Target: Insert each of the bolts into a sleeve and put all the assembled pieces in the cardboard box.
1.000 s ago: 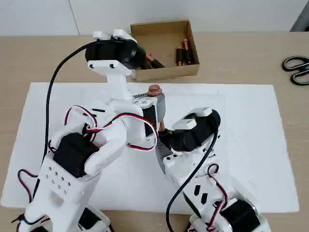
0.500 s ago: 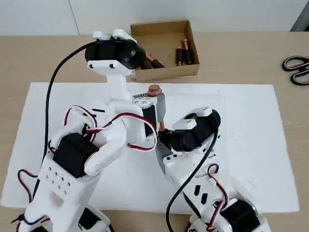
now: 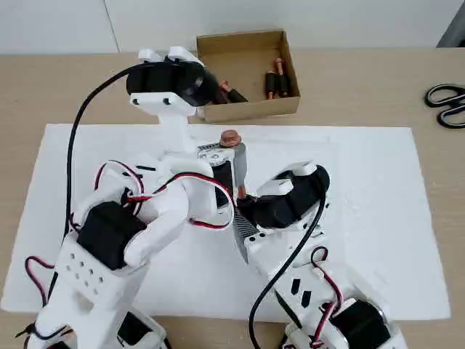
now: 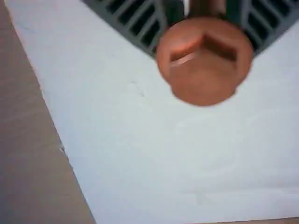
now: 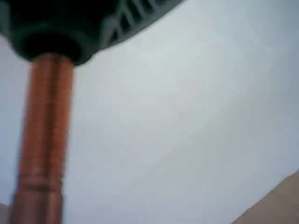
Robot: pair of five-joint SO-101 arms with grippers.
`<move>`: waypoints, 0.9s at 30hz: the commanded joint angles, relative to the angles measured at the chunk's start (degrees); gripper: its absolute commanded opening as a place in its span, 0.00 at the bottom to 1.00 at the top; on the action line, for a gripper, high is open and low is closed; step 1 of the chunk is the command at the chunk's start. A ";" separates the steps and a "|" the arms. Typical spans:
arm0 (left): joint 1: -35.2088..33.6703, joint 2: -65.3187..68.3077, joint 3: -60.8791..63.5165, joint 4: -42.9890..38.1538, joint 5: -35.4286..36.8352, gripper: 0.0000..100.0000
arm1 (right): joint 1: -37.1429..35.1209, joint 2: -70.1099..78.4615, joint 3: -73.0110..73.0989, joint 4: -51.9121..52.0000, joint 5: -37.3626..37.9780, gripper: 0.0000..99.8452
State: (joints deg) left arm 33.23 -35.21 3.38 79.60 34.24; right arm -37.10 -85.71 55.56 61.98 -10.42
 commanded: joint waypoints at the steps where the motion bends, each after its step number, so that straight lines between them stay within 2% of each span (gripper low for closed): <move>1: 1.85 -3.43 -0.31 0.97 0.26 0.01 | 0.31 -0.57 -0.70 -1.71 -0.35 0.00; 11: 1.49 -3.69 0.13 1.23 0.26 0.01 | 1.10 -0.57 -0.70 -1.80 -0.35 0.00; 18: 1.85 -3.96 6.37 -0.26 0.00 0.01 | 1.45 -0.57 -0.70 -1.80 -0.35 0.00; 27: 1.85 -3.60 7.34 -0.62 -0.18 0.01 | 1.45 -0.57 -0.70 -1.80 -0.35 0.00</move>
State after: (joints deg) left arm 34.99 -37.76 10.68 79.69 34.68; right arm -36.48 -85.80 55.47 61.89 -10.42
